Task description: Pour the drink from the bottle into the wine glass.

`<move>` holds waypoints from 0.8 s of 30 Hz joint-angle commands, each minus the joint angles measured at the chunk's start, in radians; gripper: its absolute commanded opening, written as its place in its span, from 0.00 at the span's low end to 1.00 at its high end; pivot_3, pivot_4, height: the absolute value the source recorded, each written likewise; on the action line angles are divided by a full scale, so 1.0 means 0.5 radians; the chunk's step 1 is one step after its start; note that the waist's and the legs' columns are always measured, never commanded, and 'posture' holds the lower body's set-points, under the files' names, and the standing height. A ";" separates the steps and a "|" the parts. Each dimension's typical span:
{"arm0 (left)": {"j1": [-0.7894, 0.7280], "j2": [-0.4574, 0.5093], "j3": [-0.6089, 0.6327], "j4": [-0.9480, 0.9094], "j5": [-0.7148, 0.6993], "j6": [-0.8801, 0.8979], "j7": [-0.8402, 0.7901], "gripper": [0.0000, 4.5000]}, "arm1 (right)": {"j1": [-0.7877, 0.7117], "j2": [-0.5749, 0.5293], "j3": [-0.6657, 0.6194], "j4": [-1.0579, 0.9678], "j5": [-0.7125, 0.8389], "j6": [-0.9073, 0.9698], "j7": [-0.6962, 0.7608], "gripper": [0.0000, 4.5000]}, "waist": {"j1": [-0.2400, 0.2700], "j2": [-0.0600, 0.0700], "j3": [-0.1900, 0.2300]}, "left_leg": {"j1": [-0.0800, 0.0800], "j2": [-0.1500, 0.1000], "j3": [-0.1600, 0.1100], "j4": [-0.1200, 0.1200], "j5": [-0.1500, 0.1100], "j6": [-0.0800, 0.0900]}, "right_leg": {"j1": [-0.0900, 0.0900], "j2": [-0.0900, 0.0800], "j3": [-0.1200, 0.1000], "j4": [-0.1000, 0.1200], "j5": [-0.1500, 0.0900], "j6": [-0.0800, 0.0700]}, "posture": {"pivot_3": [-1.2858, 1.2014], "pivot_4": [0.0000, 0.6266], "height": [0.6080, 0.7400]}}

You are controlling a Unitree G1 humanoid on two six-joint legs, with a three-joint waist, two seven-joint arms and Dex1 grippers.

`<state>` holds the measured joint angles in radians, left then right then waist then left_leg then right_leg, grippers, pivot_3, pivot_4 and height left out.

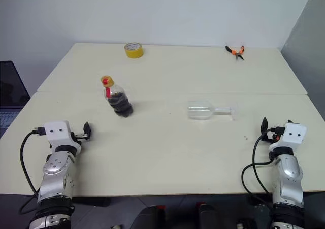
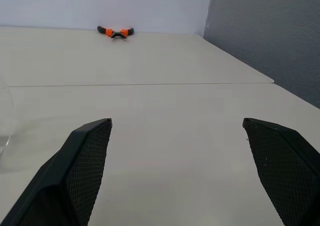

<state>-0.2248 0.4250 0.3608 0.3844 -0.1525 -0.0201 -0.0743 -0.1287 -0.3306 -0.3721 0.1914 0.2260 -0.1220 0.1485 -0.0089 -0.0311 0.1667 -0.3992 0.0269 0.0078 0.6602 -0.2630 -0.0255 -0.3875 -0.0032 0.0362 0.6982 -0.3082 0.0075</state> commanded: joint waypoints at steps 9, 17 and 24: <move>0.037 0.017 0.036 -0.095 -0.028 -0.113 -0.075 0.99 | 0.046 -0.029 -0.034 -0.159 0.013 -0.022 0.013 1.00 | 0.000 0.000 0.000 | 0.000 0.000 0.000 0.000 0.000 0.000 | 0.000 0.000 0.000 0.000 0.000 0.000 | 0.52 0.24 1.00; 0.206 0.001 0.001 -0.352 -0.118 -0.119 -0.234 0.99 | 0.292 -0.067 0.053 -0.738 0.105 0.100 0.208 1.00 | 0.000 0.001 0.000 | 0.000 0.000 0.000 0.000 0.000 0.000 | 0.000 0.000 0.000 0.000 0.000 0.000 | 0.52 0.24 1.00; 0.206 0.007 -0.148 -0.504 -0.111 -0.029 -0.407 0.99 | 0.520 -0.249 0.428 -1.436 0.398 0.554 0.609 1.00 | 0.000 0.000 0.000 | 0.000 0.000 -0.002 0.000 0.000 0.000 | 0.001 0.000 -0.001 0.000 0.000 0.000 | 0.52 0.24 1.00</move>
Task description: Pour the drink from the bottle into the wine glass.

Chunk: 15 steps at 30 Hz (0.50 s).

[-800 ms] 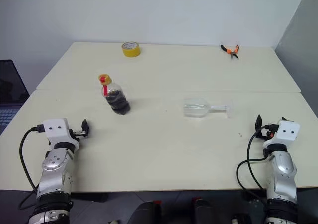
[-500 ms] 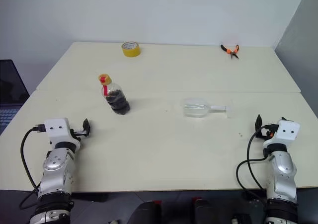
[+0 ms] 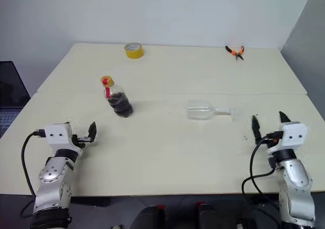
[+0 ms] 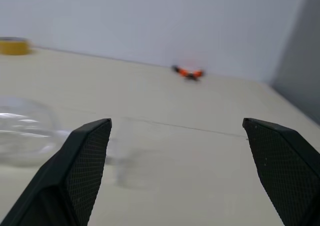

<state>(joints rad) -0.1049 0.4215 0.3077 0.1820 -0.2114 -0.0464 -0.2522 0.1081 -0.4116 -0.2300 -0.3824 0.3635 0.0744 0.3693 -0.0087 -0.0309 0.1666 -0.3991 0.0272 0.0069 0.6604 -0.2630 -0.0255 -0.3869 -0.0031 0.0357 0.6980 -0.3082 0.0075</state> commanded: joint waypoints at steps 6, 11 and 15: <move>-0.156 -0.009 -0.172 -0.132 0.041 0.083 -0.100 0.99 | -0.023 -0.270 0.390 -0.421 0.091 0.327 0.377 1.00 | 0.003 -0.001 0.000 | 0.000 -0.001 -0.003 0.002 0.000 0.000 | 0.002 0.000 -0.003 -0.002 0.000 0.000 | 0.52 0.24 1.00; -0.217 -0.058 -0.252 -0.132 0.053 0.103 -0.125 0.99 | -0.188 -0.253 0.436 -0.328 0.033 0.315 0.399 1.00 | 0.005 -0.001 0.000 | 0.000 -0.001 -0.004 0.002 0.000 0.000 | 0.002 0.001 -0.003 -0.002 0.000 0.000 | 0.52 0.24 1.00; -0.298 -0.095 -0.262 -0.052 0.087 0.069 -0.100 0.99 | -0.301 -0.251 0.494 -0.279 -0.042 0.262 0.448 1.00 | 0.006 -0.002 0.001 | -0.001 -0.001 -0.005 0.002 0.000 0.000 | 0.002 0.001 -0.004 -0.002 0.000 0.000 | 0.52 0.24 1.00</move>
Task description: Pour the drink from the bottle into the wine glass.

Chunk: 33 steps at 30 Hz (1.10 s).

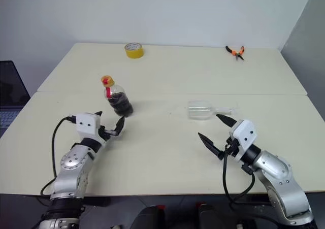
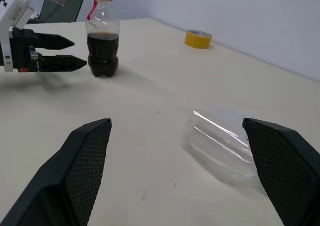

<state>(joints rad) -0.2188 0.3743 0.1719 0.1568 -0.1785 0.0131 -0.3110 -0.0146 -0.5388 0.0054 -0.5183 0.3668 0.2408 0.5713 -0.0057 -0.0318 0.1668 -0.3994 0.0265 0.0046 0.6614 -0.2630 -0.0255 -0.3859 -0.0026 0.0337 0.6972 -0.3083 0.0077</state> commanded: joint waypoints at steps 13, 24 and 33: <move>-0.290 -0.056 0.096 0.249 -0.119 0.042 -0.005 0.99 | -0.215 0.069 0.058 0.065 -0.100 -0.070 0.061 1.00 | 0.001 0.000 0.000 | -0.001 0.000 -0.001 0.001 0.000 0.000 | 0.000 0.000 -0.001 0.000 0.000 0.000 | 0.52 0.24 1.00; -0.551 -0.027 0.026 0.586 -0.045 -0.028 -0.163 0.99 | -0.299 0.085 0.061 0.073 -0.112 -0.037 0.079 1.00 | 0.001 0.000 0.000 | -0.001 -0.001 -0.002 0.001 0.000 0.000 | 0.000 0.000 -0.002 0.000 0.000 0.000 | 0.52 0.24 1.00; -0.790 -0.051 0.038 0.924 -0.013 -0.205 -0.138 0.99 | -0.303 0.071 0.051 0.057 -0.136 -0.013 0.078 1.00 | 0.003 -0.001 0.001 | -0.002 -0.001 -0.002 0.001 0.000 0.000 | 0.000 0.000 -0.002 0.000 0.000 0.000 | 0.52 0.24 1.00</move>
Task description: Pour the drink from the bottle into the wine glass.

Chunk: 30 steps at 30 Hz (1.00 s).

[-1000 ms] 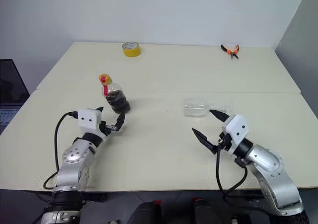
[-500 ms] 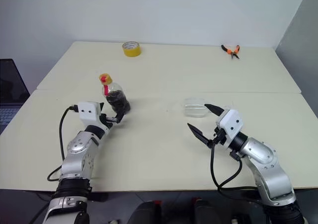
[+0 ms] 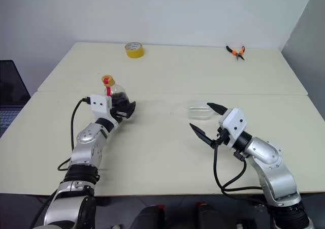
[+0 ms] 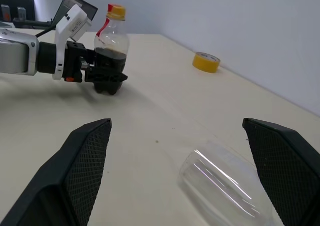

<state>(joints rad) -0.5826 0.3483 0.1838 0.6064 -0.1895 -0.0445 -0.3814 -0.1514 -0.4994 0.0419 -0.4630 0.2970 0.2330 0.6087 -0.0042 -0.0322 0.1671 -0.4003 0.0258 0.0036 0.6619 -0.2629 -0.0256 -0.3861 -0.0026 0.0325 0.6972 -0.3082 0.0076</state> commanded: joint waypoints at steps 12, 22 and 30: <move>0.007 -0.022 -0.004 -0.054 -0.007 -0.091 -0.025 0.50 | -0.073 -0.012 -0.034 -0.081 0.009 0.044 -0.007 1.00 | 0.000 0.000 0.000 | 0.000 0.000 0.000 0.000 0.000 0.000 | 0.000 0.000 0.000 0.000 0.000 0.000 | 0.52 0.24 1.00; 0.390 -0.078 -0.250 -1.059 0.142 0.227 0.076 0.43 | -0.392 0.192 -0.115 -0.312 0.354 0.673 -0.350 1.00 | -0.003 0.000 0.001 | -0.002 0.002 -0.002 0.000 0.000 -0.001 | -0.002 0.000 0.000 0.001 0.000 0.000 | 0.52 0.24 1.00; 0.543 -0.252 -0.505 -1.419 0.375 0.378 0.261 0.43 | -0.679 0.535 0.112 -0.350 0.372 1.105 -0.725 1.00 | -0.002 0.000 0.001 | -0.002 0.001 -0.002 0.000 0.000 0.000 | -0.002 0.000 0.000 0.001 0.000 0.000 | 0.52 0.24 1.00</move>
<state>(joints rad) -0.3076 0.2257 -0.0587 -0.0377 -0.0336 0.1483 -0.2727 -0.4580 -0.2471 0.0836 -0.6074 0.4760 0.7664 0.2776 -0.0053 -0.0322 0.1675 -0.4013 0.0265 0.0028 0.6618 -0.2628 -0.0258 -0.3874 -0.0028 0.0328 0.6980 -0.3081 0.0074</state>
